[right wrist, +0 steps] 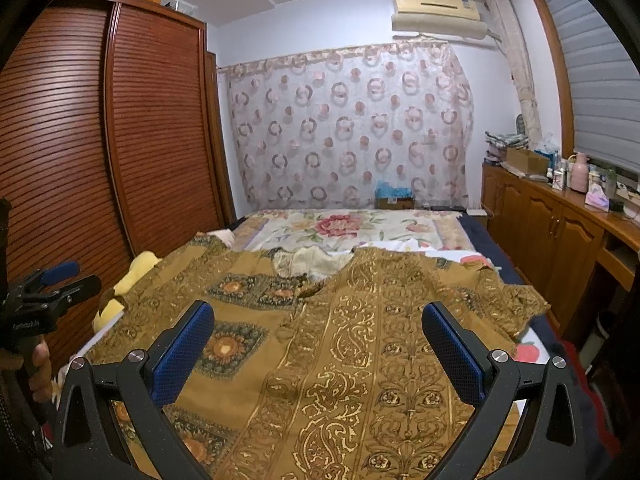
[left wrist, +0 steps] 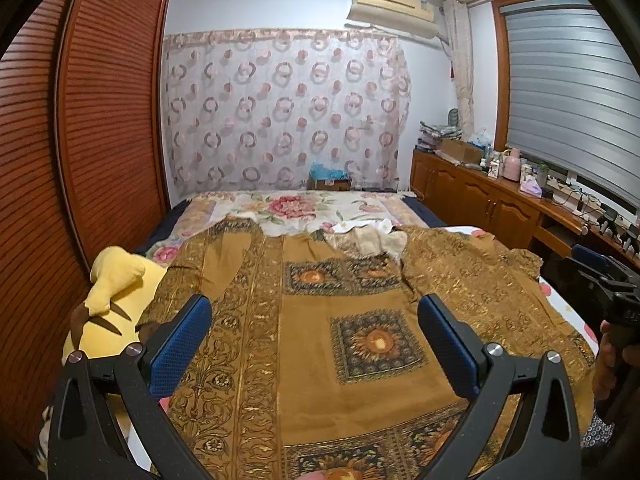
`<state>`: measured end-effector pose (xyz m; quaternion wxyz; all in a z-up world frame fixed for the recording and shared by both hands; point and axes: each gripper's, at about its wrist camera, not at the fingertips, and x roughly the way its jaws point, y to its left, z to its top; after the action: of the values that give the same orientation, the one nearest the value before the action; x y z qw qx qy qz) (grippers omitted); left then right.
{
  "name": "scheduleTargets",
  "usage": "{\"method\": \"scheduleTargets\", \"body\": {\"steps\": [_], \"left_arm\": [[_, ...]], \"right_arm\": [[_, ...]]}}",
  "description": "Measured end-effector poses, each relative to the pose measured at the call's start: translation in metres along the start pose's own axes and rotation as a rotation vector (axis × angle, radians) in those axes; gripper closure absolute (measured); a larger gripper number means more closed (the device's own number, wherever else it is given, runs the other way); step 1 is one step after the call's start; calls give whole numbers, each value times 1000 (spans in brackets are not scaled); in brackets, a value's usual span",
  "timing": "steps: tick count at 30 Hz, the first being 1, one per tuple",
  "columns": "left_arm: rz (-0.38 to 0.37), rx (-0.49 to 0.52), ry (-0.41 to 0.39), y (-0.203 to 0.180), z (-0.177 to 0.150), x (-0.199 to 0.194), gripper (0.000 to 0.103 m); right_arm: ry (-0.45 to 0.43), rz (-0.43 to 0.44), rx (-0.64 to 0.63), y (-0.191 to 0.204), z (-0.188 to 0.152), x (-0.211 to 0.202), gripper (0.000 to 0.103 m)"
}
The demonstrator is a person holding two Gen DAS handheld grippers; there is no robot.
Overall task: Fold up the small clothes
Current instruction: 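Reach the left tool to the shirt sleeve beside the plush toy and grasp it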
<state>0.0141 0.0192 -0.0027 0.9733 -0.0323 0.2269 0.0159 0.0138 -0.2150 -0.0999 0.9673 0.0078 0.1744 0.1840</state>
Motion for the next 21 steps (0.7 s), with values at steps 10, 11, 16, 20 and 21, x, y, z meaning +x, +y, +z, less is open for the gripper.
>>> {"method": "scheduleTargets", "body": {"steps": [10,11,16,20,21], "left_arm": [[5,-5,58,37,-20,22,0],[1,-5,60,40,-21,24,0],[0,4,80,57,-20,35,0],[3,21,98,71,-17,49,0],[4,22,99,75,-16,52,0]], "right_arm": [[50,46,-26,-4,10,18,0],[52,49,-33,-5,11,21,0],[71,70,-58,-6,19,35,0],[84,84,-81,-9,24,50,0],[89,88,-85,-9,26,54,0]]}}
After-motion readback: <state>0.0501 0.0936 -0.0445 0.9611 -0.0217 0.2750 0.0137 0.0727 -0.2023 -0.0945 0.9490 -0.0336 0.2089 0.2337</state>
